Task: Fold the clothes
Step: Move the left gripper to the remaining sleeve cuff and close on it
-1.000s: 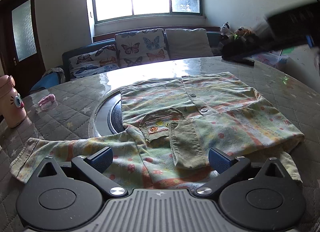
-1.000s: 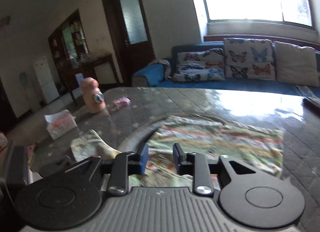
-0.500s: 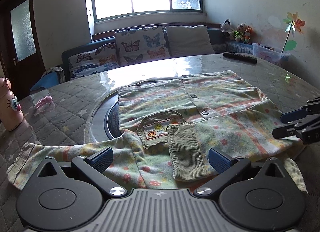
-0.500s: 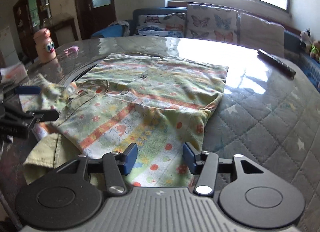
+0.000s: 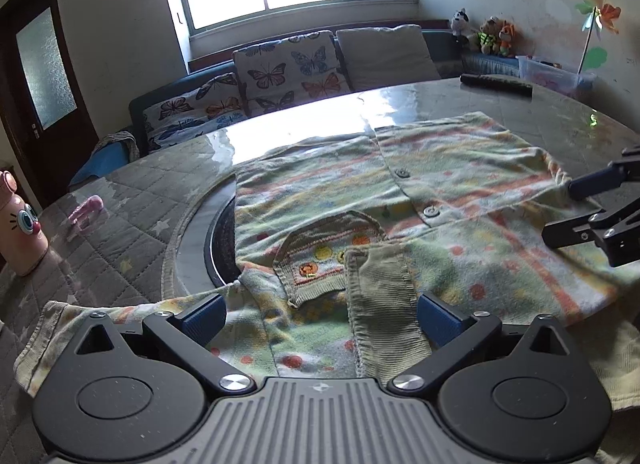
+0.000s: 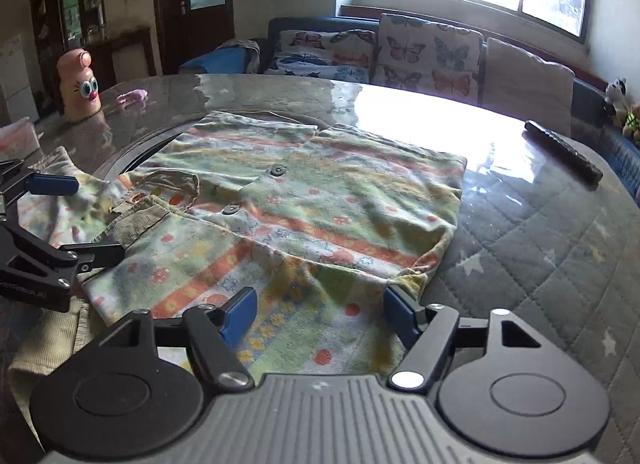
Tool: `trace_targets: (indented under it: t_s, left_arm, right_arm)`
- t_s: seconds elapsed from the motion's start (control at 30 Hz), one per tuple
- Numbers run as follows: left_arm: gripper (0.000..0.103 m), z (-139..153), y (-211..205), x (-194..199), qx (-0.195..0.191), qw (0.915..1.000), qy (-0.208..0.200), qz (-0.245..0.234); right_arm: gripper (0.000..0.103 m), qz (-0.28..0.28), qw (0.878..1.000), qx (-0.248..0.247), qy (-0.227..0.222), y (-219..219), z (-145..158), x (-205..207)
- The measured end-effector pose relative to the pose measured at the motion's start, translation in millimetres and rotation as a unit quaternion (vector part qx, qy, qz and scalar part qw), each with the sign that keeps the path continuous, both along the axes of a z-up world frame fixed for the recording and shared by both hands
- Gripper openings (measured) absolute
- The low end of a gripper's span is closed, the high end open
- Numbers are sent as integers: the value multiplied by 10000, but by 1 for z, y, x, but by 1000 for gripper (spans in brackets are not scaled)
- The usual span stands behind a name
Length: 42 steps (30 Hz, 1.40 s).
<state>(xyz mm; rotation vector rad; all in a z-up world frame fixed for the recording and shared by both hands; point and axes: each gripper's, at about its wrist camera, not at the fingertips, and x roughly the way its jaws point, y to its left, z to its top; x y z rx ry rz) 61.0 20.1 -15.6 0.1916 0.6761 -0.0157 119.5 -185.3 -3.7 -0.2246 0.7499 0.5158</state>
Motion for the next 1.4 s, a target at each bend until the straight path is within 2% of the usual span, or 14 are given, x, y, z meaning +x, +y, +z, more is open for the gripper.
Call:
trace_targets:
  t_s: [0.27, 0.37, 0.53, 0.7, 0.8, 0.97, 1.1, 1.27, 1.4]
  left_arm:
    - [103, 11, 16, -9, -46, 9997, -143, 175]
    - [103, 18, 33, -16, -87, 9988, -241, 411]
    - [103, 21, 74, -25, -52, 9937, -345, 1064]
    - [103, 22, 124, -34, -16, 9818, -411, 1853]
    - [103, 21, 151, -38, 97, 9705, -460, 2363]
    - [103, 16, 191, -43, -40, 9527, -311, 3022]
    - [101, 15, 207, -44, -209, 9482, -284, 3157]
    - [96, 12, 206, -41, -269, 9512, -242, 3066]
    - [79, 7, 204, -38, -357, 9541, -144, 2971]
  right_arm:
    - [84, 228, 9996, 71, -133, 19, 12, -6]
    - [84, 277, 9995, -5, -144, 28, 8, -7]
    - [85, 358, 9991, -132, -163, 44, 2, -9]
    - [91, 250, 9993, -81, -272, 42, 9, -8]
    - [92, 337, 9992, -116, -201, 44, 6, -10]
    - [94, 268, 9993, -220, -143, 45, -2, -9]
    - [94, 261, 9991, -150, -287, 47, 8, -11]
    - [95, 457, 9982, -26, -376, 62, 14, -12]
    - [95, 582, 9979, -246, -131, 74, -5, -8]
